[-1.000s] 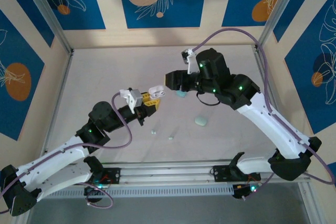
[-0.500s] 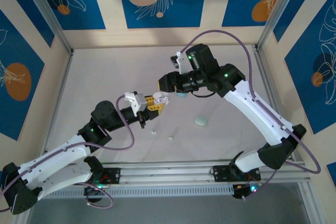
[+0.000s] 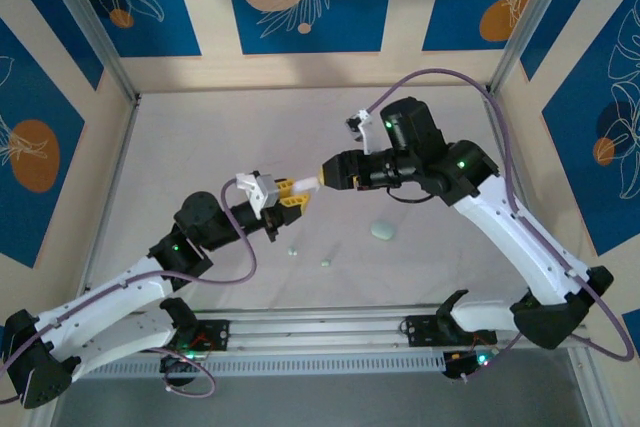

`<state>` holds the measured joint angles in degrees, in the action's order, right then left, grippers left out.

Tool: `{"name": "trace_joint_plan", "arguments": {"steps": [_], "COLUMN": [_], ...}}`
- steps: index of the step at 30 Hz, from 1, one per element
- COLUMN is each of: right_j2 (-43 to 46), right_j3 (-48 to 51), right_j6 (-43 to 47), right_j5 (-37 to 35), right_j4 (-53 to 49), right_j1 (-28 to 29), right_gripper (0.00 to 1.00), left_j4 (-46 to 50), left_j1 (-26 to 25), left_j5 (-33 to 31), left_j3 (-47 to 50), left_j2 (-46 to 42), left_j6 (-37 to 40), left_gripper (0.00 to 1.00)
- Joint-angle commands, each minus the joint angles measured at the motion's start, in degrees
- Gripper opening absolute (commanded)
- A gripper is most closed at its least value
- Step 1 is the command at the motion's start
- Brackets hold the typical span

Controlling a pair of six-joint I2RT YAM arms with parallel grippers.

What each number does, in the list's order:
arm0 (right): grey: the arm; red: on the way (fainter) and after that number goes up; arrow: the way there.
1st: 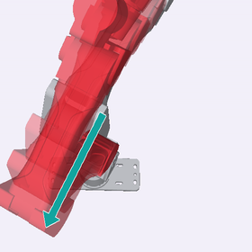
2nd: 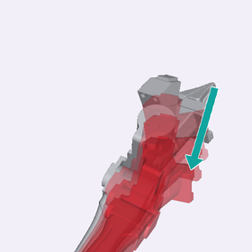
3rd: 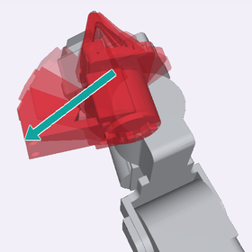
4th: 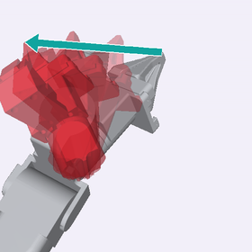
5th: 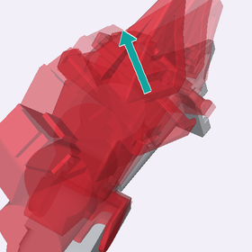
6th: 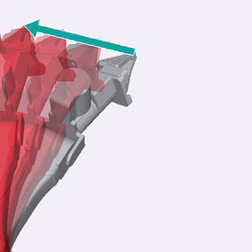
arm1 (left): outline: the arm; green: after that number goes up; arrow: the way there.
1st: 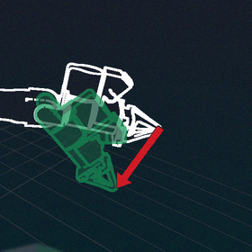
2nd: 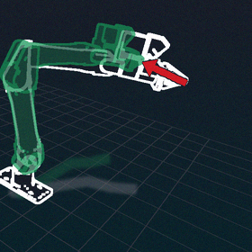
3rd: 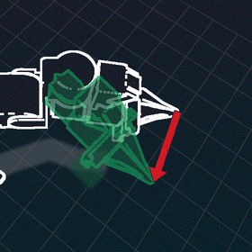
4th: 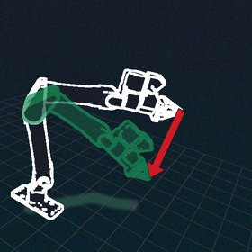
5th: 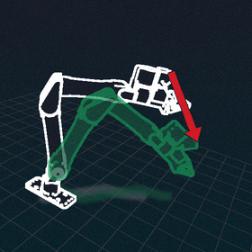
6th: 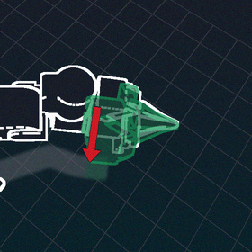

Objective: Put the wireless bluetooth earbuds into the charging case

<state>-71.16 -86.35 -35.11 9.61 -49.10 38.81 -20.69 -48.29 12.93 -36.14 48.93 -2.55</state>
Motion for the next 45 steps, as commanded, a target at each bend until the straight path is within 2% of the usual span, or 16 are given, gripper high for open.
{"name": "trace_joint_plan", "arguments": {"steps": [1,3,5,10,16,22,29,35,39,45], "right_j2": [4.0,6.3,8.3,11.2,10.8,8.8,3.1,-4.5,-10.0,-15.9], "right_j3": [4.8,9.4,14.7,25.5,34.0,38.0,39.8,37.8,35.3,33.4], "right_j6": [-5.0,-7.5,-9.0,-9.5,-6.9,-4.7,5.0,9.8,12.2,16.3], "right_j5": [-11.3,-10.4,-7.4,-4.3,-4.0,-3.7,-5.4,-5.7,-3.0,2.6], "right_j4": [-1.5,-0.7,1.1,1.9,2.2,3.5,8.1,11.0,11.8,13.6], "right_j1": [-3.4,-7.4,-11.1,-17.4,-20.6,-23.0,-23.4,-24.5,-27.1,-27.3], "right_gripper": [0.54,0.54,0.54,0.54,0.54,0.54,0.55,0.56,0.56,0.56], "left_j4": [3.4,8.2,11.8,10.8,10.2,4.7,4.3,8.5,9.9,12.4], "left_j1": [-0.2,0.2,0.7,3.6,7.5,11.7,14.1,15.3,16.2,17.9], "left_j5": [-6.1,-9.9,-10.0,-3.0,5.3,15.0,16.2,15.9,15.0,15.0], "left_j3": [-2.0,-3.0,-4.1,-5.3,-10.2,-14.8,-18.7,-22.0,-23.5,-25.5], "left_j2": [2.0,5.0,8.8,20.6,34.1,46.5,54.8,58.7,60.7,62.9], "left_j6": [-4.2,-8.1,-11.7,-22.6,-31.6,-39.3,-42.4,-40.8,-40.1,-38.7], "left_gripper": [0.21,0.21,0.21,0.21,0.21,0.22,0.24,0.27,0.32,0.35]}}
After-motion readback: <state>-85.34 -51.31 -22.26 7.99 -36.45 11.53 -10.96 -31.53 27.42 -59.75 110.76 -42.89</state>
